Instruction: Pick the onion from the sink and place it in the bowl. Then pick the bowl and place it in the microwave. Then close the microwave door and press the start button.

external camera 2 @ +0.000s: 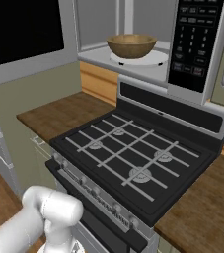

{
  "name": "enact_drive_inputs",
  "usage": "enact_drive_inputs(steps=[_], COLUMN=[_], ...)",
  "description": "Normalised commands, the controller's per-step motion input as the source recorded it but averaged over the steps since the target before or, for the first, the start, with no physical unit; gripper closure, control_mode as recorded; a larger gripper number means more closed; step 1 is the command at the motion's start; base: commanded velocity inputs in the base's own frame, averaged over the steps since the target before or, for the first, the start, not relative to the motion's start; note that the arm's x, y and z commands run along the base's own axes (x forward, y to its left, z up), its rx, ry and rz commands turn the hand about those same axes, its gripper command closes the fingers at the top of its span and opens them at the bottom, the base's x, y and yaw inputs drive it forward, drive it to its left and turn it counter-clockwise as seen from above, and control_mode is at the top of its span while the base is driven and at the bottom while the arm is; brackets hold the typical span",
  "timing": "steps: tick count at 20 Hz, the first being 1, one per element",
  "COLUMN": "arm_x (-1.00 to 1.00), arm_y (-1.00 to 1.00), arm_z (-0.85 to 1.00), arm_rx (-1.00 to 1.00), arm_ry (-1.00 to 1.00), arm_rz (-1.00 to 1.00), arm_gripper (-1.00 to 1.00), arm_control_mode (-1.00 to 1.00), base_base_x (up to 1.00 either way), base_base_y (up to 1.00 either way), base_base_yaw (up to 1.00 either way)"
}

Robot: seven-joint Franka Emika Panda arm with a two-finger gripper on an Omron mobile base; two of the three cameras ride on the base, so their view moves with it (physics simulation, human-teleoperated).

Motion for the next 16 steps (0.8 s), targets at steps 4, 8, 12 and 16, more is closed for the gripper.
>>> enact_drive_inputs(steps=[4,8,12,16], arm_x=[0.7,0.61,0.39,0.31], arm_y=[0.3,0.0,-0.22,-0.44], arm_z=[-0.02,0.0,0.06,0.18], arm_rx=[-0.01,0.0,0.0,0.0], arm_ry=[0.0,0.0,-0.1,-0.11], arm_rz=[-0.1,-0.05,-0.02,0.0], arm_gripper=[-1.0,-1.0,-1.0,-1.0], arm_control_mode=[-1.0,-1.0,-1.0,-1.0], base_base_x=[0.0,0.0,0.0,0.0], base_base_y=[0.0,0.0,0.0,0.0], base_base_yaw=[0.0,0.0,0.0,0.0])
